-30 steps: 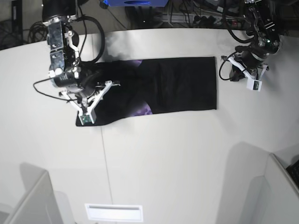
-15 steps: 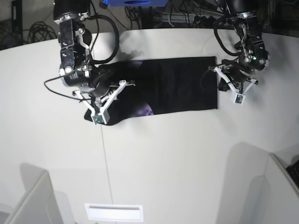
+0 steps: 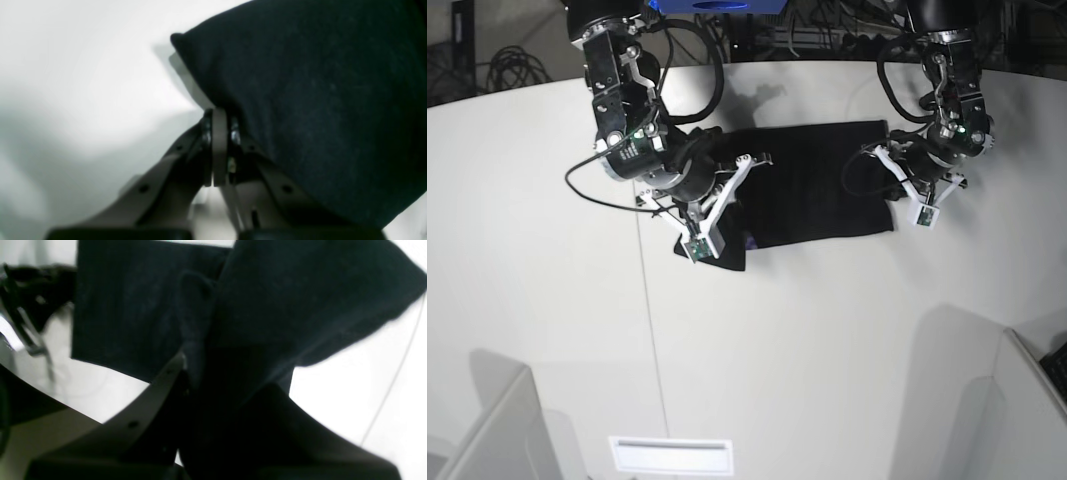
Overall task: Fold the T-shirt properly
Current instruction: 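Fold the held end over toward the left gripper and lay it down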
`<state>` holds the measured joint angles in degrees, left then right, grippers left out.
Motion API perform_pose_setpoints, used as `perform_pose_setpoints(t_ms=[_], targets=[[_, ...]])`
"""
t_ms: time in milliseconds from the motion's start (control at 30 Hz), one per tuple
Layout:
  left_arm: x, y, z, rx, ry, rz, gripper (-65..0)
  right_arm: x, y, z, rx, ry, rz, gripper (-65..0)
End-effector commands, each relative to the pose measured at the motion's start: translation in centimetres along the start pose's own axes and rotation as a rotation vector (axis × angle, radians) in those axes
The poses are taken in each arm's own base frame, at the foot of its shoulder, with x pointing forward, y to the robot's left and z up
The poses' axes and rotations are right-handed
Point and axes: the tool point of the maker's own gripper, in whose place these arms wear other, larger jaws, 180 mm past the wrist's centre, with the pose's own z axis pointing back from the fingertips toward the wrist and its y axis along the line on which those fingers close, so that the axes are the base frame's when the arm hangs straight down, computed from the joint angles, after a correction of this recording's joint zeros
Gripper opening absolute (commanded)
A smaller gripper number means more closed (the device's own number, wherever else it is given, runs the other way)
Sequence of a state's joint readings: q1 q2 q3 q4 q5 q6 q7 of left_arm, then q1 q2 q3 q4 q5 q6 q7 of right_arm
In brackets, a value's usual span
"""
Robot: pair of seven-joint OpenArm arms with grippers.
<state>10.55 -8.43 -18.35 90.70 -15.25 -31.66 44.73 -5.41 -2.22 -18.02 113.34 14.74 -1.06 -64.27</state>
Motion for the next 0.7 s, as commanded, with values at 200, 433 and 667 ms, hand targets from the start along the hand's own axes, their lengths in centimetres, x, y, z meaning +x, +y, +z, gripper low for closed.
perform_pose_setpoints(t_ms=[200,433,667], targets=[[-0.3,0.5,0.3,0.012,0.017,-0.013,-65.0,2.7,1.7,0.3,0.046,-0.074,-0.007,-65.0],[-0.4,0.4,0.3,0.01,0.019,-0.013,-65.0,3.2,4.1,0.2,0.099,-0.089,0.022,-65.0],[-0.3,0.4,0.4,0.011,0.016,-0.015,-65.0,3.4,6.0,0.2,0.138,-0.091,0.059,-65.0]])
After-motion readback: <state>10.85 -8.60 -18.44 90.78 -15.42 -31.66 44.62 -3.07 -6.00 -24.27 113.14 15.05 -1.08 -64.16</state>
